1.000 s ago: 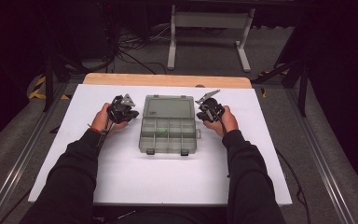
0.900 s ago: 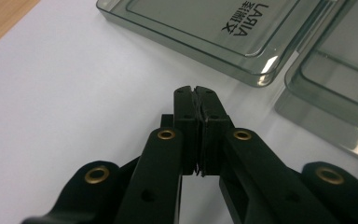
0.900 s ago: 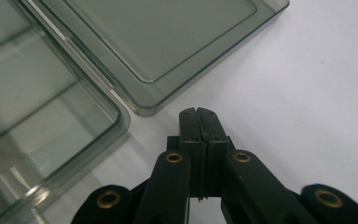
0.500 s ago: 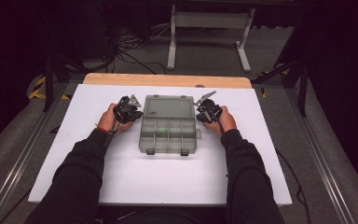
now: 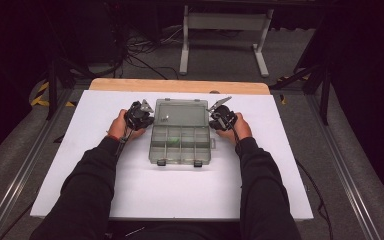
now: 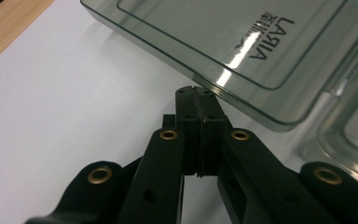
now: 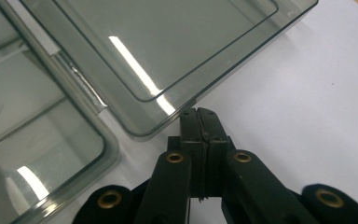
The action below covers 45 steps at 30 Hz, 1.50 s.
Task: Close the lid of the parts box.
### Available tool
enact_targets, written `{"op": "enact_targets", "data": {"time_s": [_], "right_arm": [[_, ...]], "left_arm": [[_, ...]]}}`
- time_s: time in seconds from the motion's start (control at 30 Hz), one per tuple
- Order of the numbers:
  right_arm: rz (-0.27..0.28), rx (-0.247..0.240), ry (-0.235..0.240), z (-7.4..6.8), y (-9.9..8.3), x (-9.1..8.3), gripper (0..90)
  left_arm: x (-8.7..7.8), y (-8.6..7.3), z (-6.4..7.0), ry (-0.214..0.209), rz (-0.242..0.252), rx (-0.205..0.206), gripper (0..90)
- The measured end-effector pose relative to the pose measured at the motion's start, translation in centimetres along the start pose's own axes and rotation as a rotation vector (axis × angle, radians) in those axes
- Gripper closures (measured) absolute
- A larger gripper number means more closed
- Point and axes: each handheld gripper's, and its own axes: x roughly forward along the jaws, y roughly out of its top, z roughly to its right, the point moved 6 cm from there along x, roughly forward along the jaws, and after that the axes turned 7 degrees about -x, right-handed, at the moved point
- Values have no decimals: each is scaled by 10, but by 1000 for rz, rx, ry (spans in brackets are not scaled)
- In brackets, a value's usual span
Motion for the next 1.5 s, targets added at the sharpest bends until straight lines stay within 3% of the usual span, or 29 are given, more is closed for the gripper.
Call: {"op": "enact_targets", "data": {"time_s": [0.2, 0.4, 0.67, 1.07, 1.5], "right_arm": [[29, 2, 4, 4, 3, 4, 900], [48, 15, -24, 9, 7, 9, 900], [103, 68, -32, 14, 5, 12, 900], [193, 91, -114, 17, 16, 5, 900], [271, 115, -119, 19, 20, -9, 900]], "left_arm": [[8, 5, -5, 5, 39, -26, 896], [13, 11, -11, -10, 52, -113, 894], [18, 18, -9, -1, 94, -122, 891], [7, 32, -18, 28, 177, -157, 885], [-9, 51, -21, 36, 227, -148, 865]]}}
